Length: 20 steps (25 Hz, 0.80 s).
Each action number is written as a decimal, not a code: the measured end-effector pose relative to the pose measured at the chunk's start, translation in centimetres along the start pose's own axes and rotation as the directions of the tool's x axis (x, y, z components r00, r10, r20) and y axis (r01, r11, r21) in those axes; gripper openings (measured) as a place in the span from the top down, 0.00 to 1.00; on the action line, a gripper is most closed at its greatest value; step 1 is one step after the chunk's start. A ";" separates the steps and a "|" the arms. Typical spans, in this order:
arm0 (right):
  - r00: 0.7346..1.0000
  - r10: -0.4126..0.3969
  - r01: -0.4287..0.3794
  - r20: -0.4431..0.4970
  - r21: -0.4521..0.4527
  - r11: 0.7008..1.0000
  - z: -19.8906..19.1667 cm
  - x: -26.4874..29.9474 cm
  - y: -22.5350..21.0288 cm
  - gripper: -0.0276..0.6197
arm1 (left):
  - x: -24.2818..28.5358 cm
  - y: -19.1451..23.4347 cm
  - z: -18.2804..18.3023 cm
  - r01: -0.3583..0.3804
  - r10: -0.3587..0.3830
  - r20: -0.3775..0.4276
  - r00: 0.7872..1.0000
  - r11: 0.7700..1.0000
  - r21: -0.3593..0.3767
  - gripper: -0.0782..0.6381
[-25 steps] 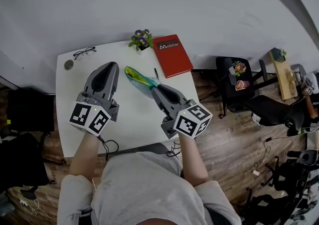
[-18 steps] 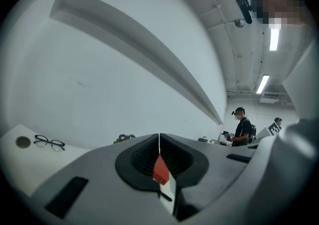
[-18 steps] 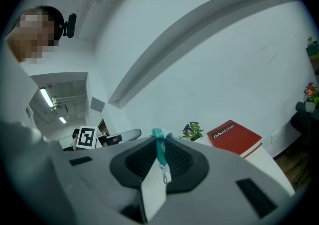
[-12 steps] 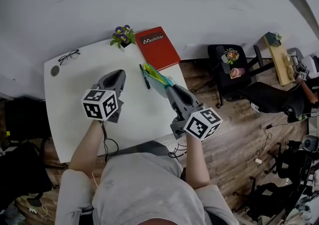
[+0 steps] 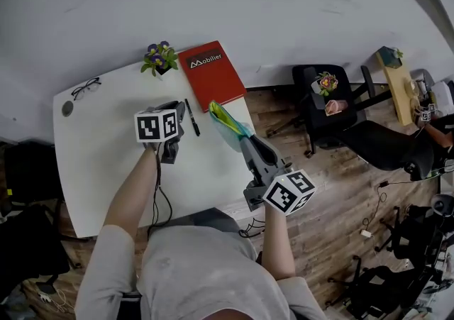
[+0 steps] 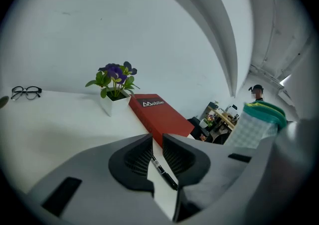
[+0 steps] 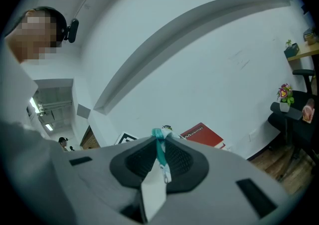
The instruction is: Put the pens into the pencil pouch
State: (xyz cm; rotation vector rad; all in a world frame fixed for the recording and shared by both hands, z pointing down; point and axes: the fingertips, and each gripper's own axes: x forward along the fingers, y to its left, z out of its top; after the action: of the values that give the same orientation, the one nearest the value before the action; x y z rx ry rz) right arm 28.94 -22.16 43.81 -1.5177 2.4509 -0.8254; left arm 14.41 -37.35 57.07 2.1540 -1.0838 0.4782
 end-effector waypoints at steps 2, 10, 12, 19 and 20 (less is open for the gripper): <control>1.000 -0.001 0.001 -0.001 0.011 1.000 0.2 -0.1 -0.8 0.85 | 1.8 0.5 -0.2 -0.032 0.032 -0.038 0.999 1.000 0.001 0.84; 1.000 -0.011 0.011 0.000 0.029 1.000 0.8 -0.7 -3.6 0.85 | 6.7 2.4 -1.7 -0.153 0.156 -0.162 0.974 0.988 0.032 0.76; 1.000 -0.013 0.013 -0.002 0.033 0.999 0.9 -0.8 -4.2 0.85 | 7.5 2.7 -1.9 -0.180 0.184 -0.183 0.966 0.983 0.039 0.76; 1.000 -0.024 0.025 -0.016 0.052 0.998 0.9 -0.6 -5.6 0.85 | 8.8 3.9 -3.1 -0.279 0.296 -0.236 0.926 0.955 0.103 0.74; 1.000 -0.024 0.025 -0.018 0.054 0.998 0.8 -0.6 -5.7 0.85 | 8.8 4.0 -3.0 -0.290 0.313 -0.234 0.921 0.949 0.125 0.74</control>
State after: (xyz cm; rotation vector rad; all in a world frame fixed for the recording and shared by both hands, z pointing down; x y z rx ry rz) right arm 34.05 -23.90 46.01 -1.5304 2.4055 -0.9054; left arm 16.23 -41.89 65.92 1.9384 -1.2731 0.9313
